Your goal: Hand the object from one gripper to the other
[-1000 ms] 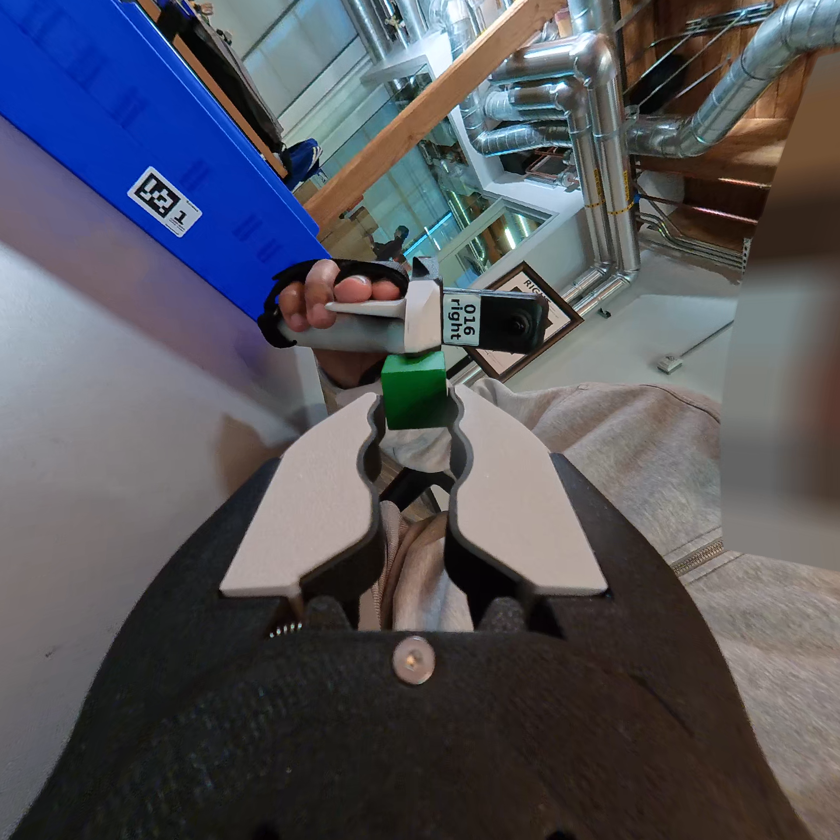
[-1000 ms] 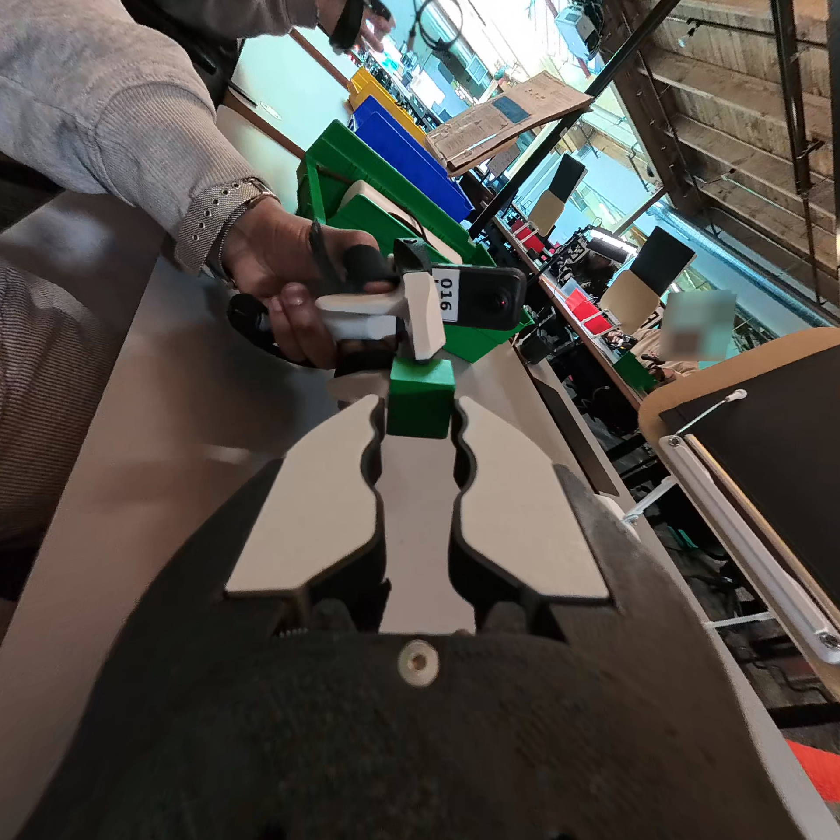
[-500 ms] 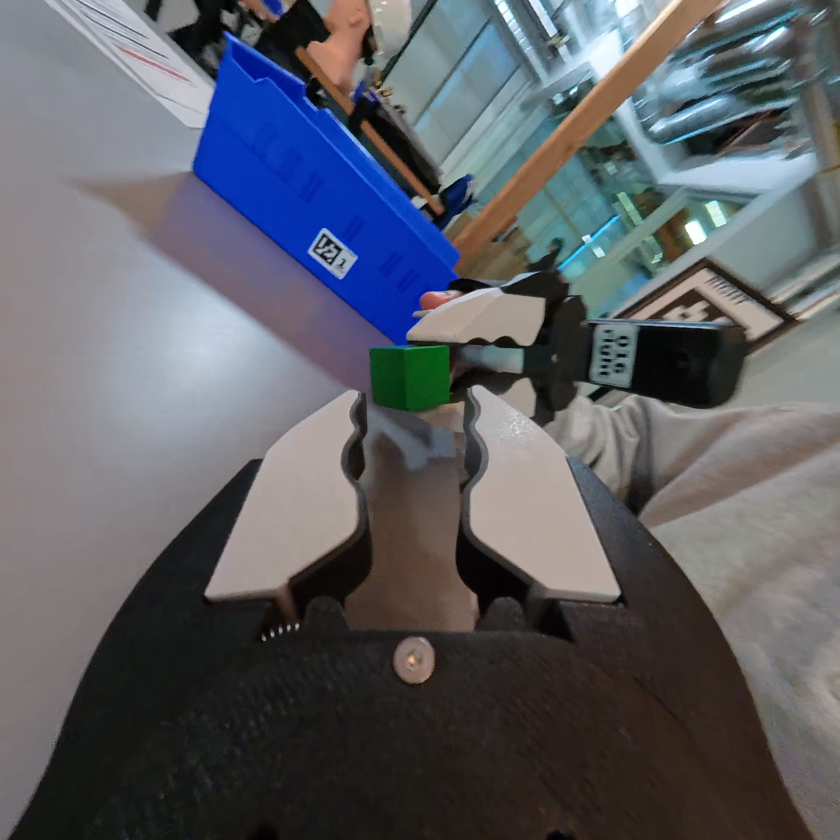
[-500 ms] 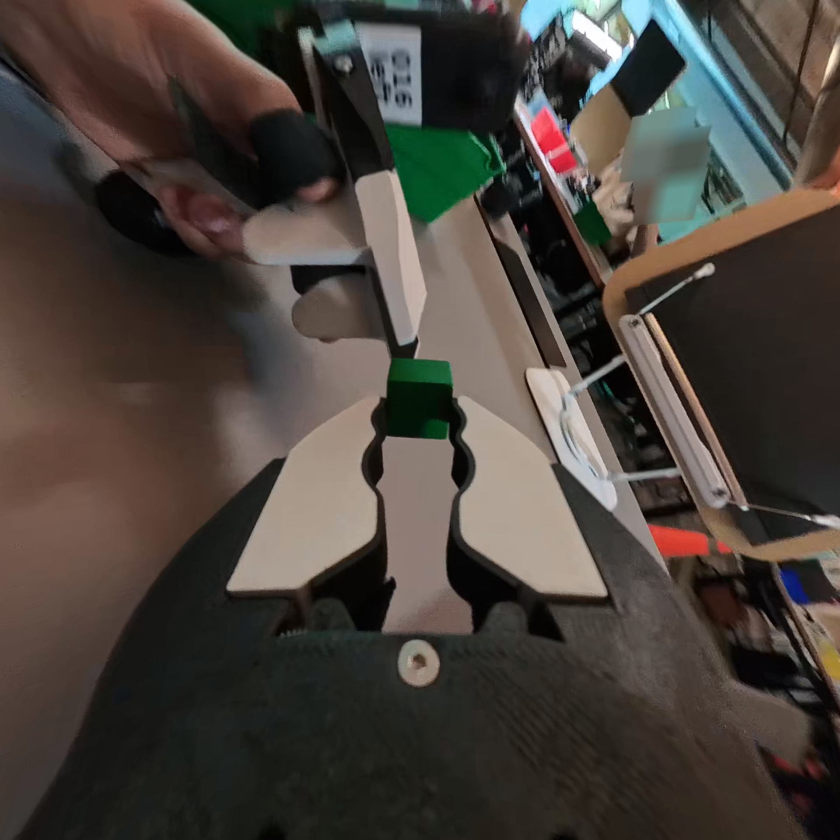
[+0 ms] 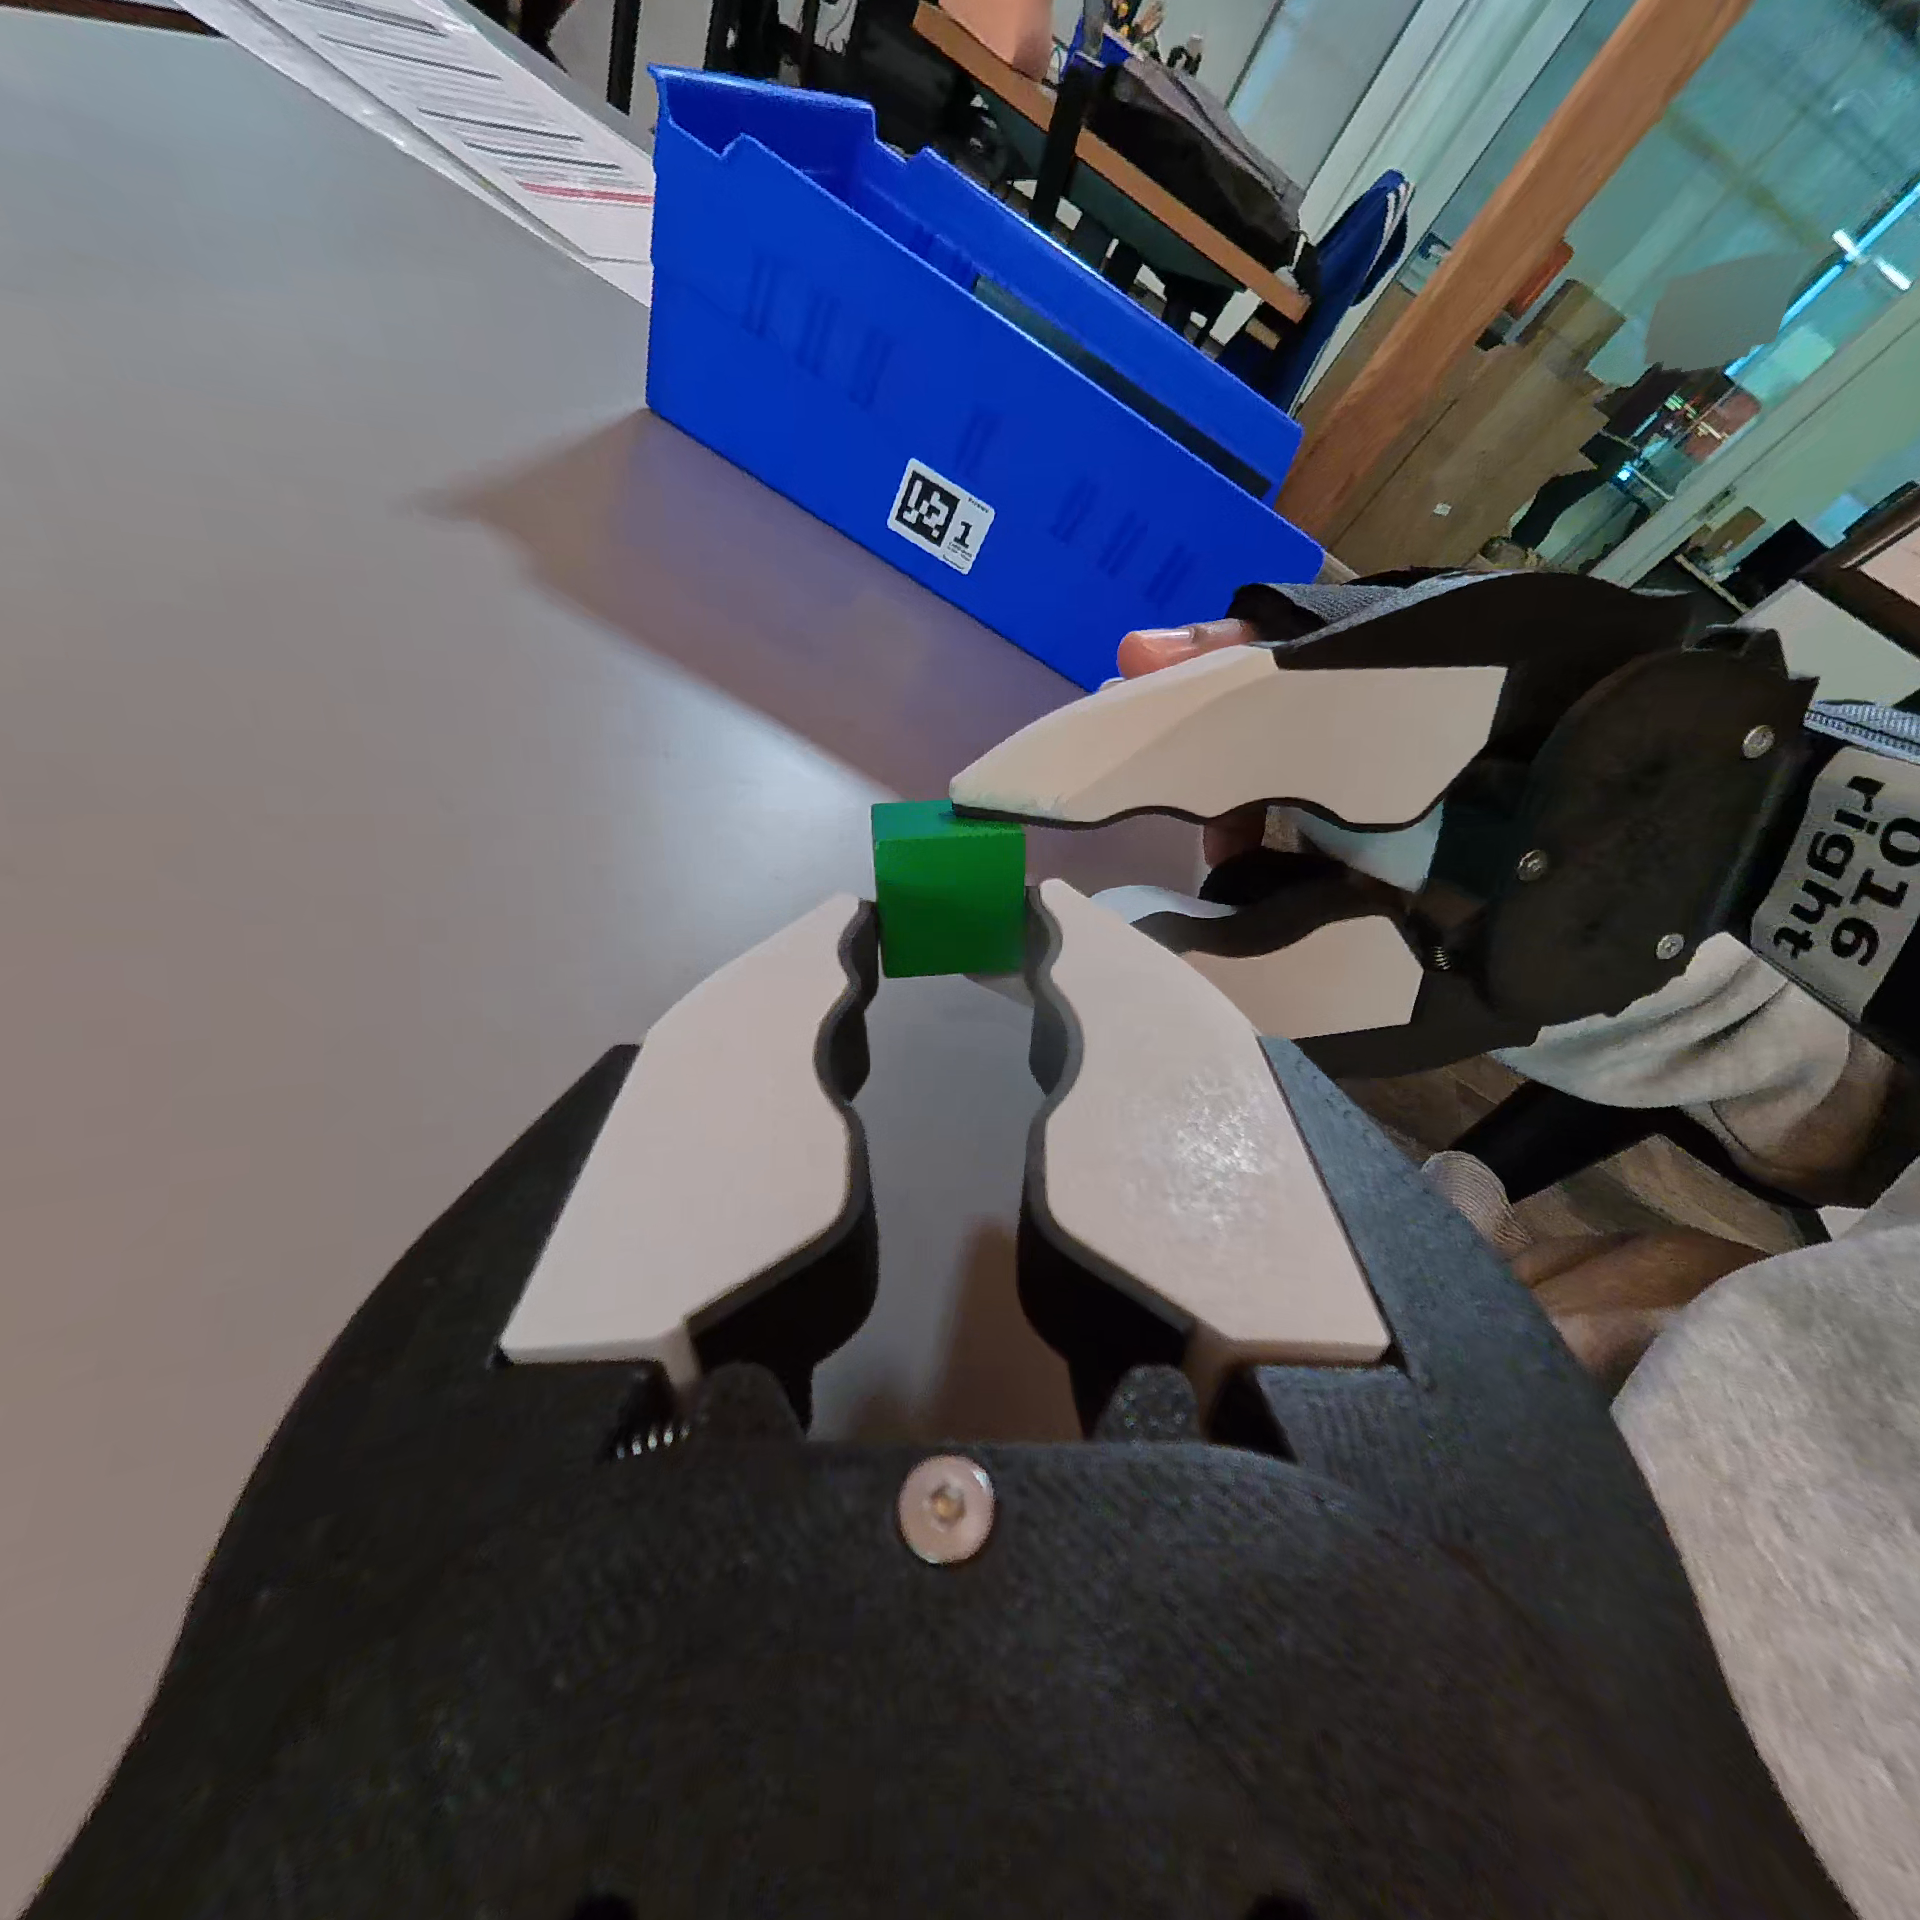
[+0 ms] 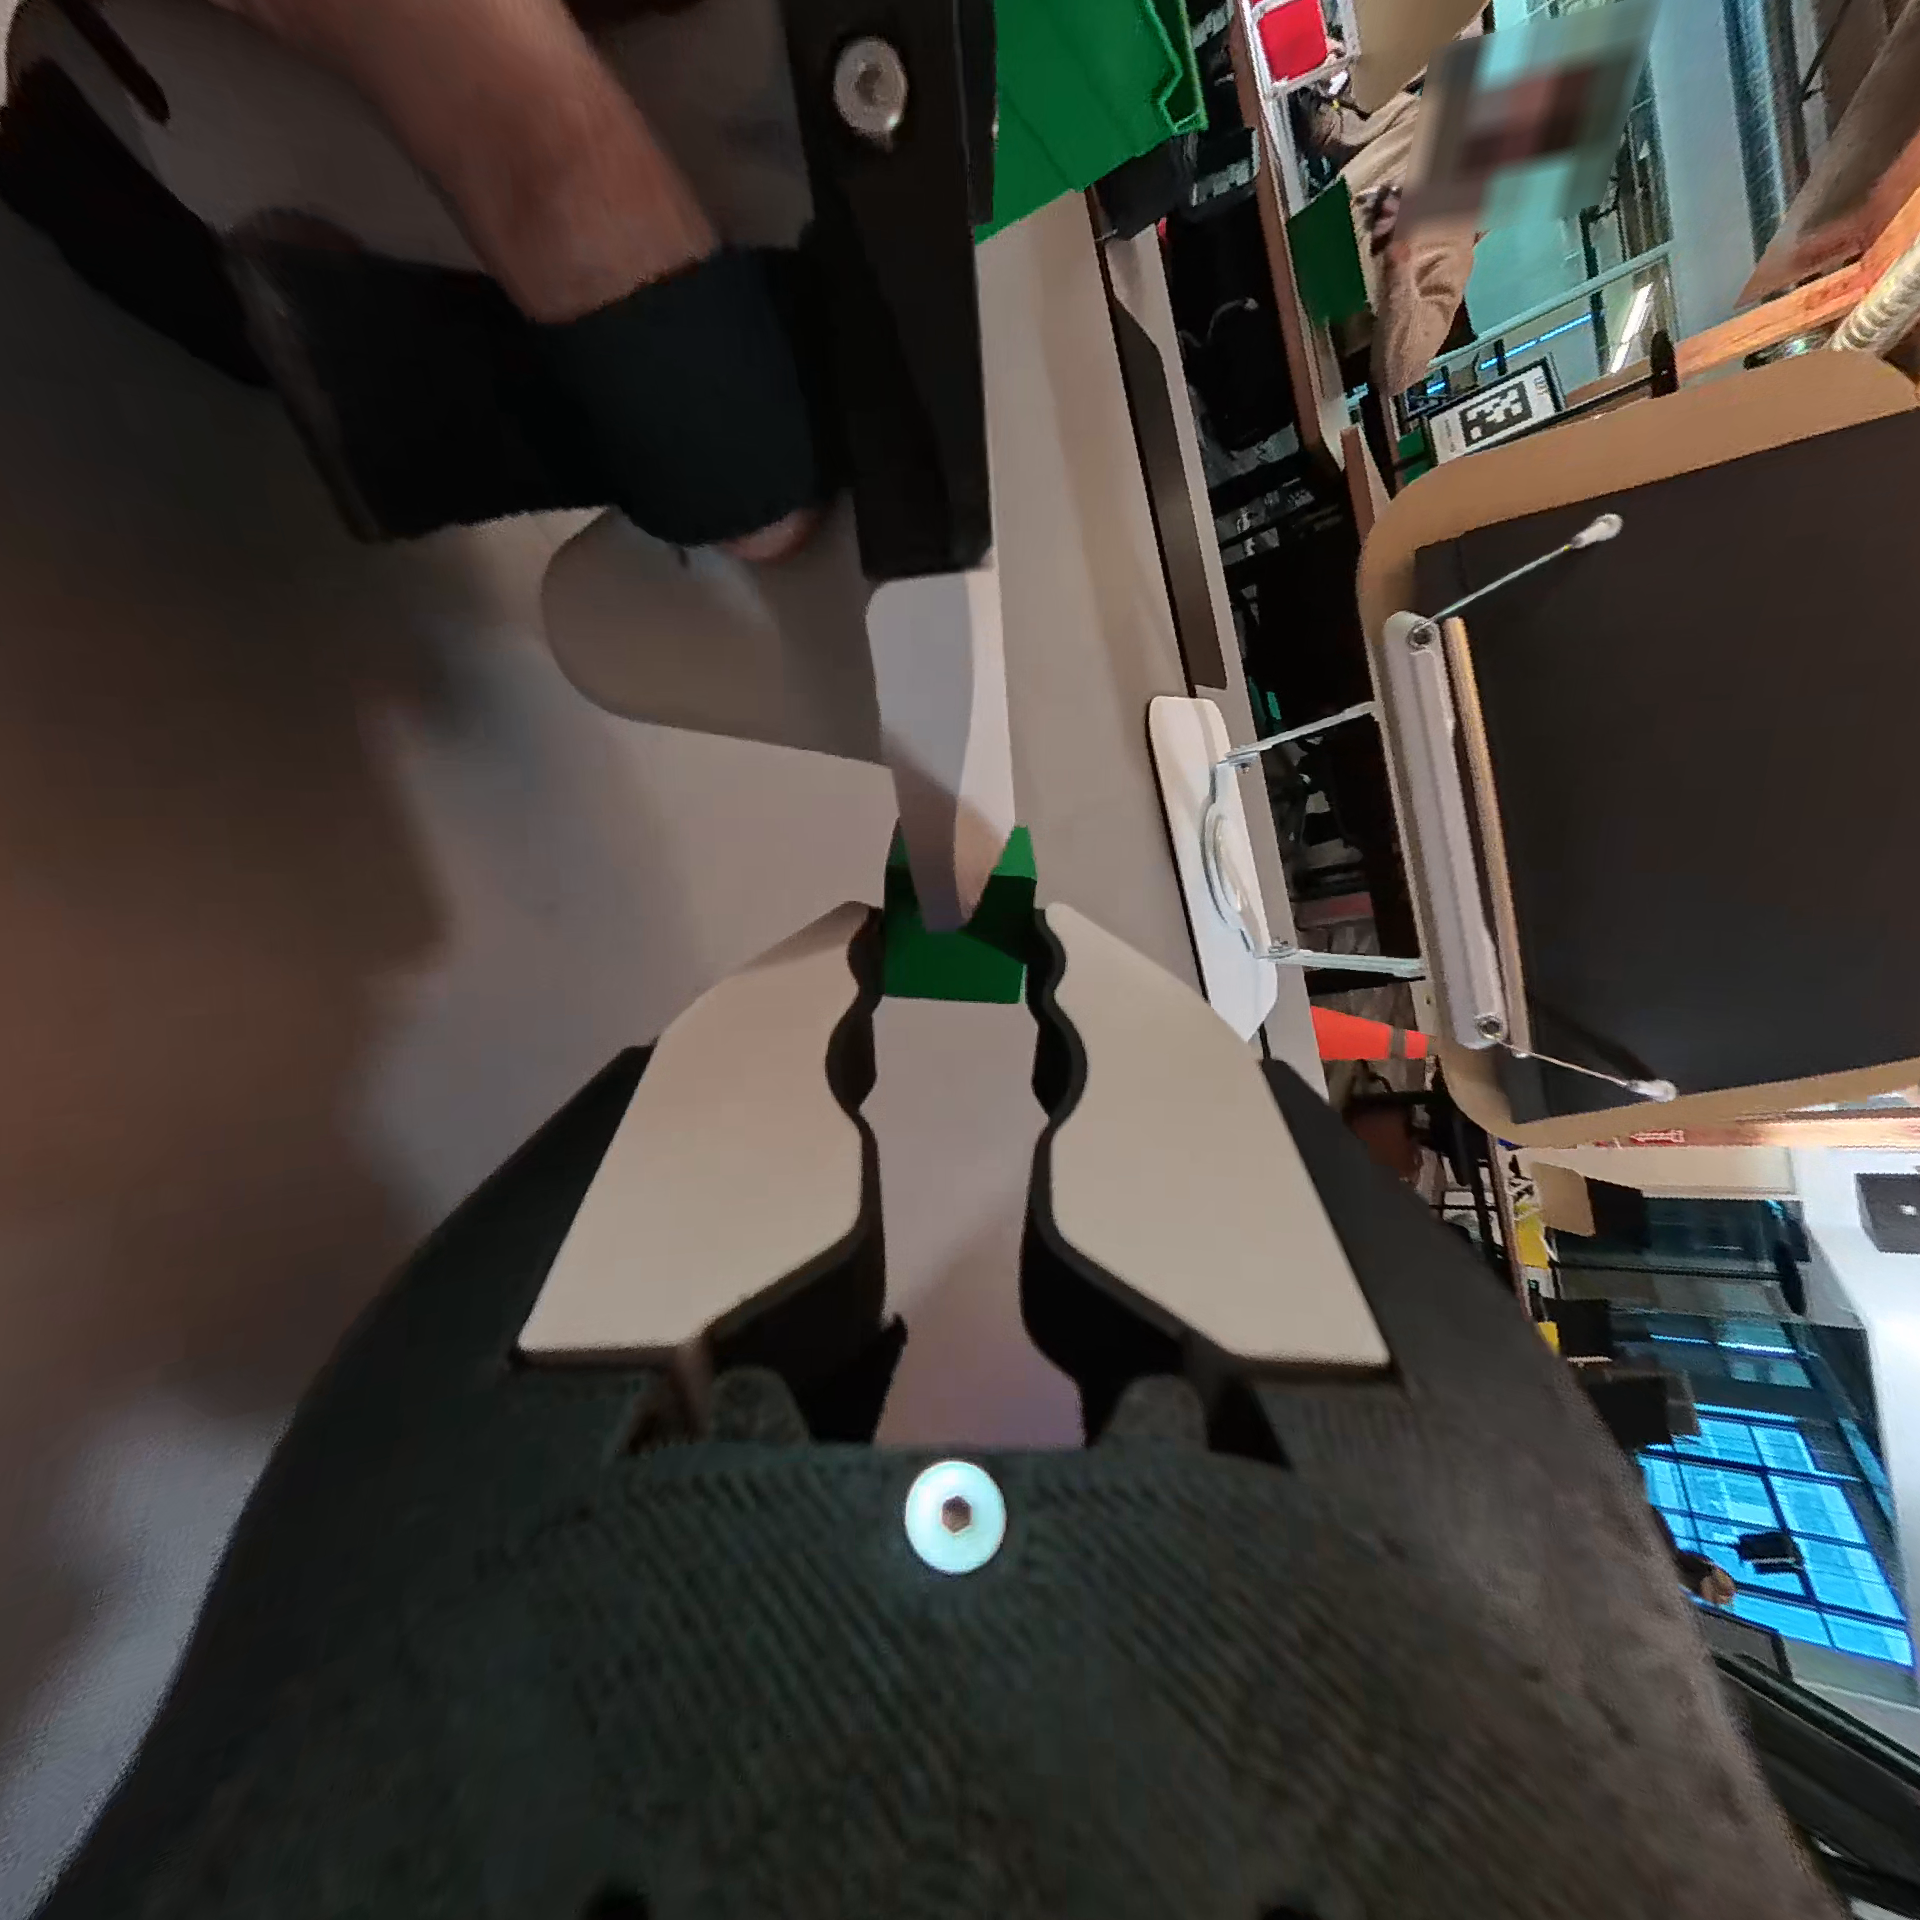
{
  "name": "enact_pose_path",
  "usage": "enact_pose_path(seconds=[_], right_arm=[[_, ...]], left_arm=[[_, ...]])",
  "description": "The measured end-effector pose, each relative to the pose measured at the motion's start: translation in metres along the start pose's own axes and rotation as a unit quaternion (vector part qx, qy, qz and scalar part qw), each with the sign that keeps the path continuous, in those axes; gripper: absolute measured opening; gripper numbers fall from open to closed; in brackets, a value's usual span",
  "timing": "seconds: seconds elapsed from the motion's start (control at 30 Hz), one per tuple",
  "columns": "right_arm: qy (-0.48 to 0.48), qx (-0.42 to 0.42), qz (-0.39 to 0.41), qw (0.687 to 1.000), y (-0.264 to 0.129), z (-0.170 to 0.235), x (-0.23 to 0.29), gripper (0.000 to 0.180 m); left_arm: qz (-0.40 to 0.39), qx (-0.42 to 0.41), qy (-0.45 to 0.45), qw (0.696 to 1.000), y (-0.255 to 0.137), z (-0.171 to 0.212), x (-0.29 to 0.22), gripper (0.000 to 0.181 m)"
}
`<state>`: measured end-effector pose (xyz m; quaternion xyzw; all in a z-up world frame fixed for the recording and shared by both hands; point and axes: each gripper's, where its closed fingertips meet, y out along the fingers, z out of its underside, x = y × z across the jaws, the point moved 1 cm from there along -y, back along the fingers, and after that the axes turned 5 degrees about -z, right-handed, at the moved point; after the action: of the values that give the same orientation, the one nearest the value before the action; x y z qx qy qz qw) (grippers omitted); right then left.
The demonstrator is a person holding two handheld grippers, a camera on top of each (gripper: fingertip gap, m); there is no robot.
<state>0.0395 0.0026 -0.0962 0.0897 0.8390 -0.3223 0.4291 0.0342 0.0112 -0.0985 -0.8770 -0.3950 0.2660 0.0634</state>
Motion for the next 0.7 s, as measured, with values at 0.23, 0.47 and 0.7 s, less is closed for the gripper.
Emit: enact_pose_path(seconds=[0.23, 0.47, 0.7], right_arm=[[0.002, -0.028, 0.023, 0.999, 0.003, 0.002, -0.008, 0.039], [0.247, -0.134, -0.066, 0.958, 0.005, 0.016, -0.020, 0.043], [0.472, -0.322, -0.199, 0.796, -0.023, -0.010, -0.038, 0.035]], left_arm=[[0.023, -0.026, -0.051, 0.998, -0.006, -0.008, 0.005, 0.028], [0.109, -0.115, -0.141, 0.977, -0.028, -0.031, 0.016, 0.027], [0.183, -0.135, -0.117, 0.967, -0.033, -0.037, -0.004, 0.027]])
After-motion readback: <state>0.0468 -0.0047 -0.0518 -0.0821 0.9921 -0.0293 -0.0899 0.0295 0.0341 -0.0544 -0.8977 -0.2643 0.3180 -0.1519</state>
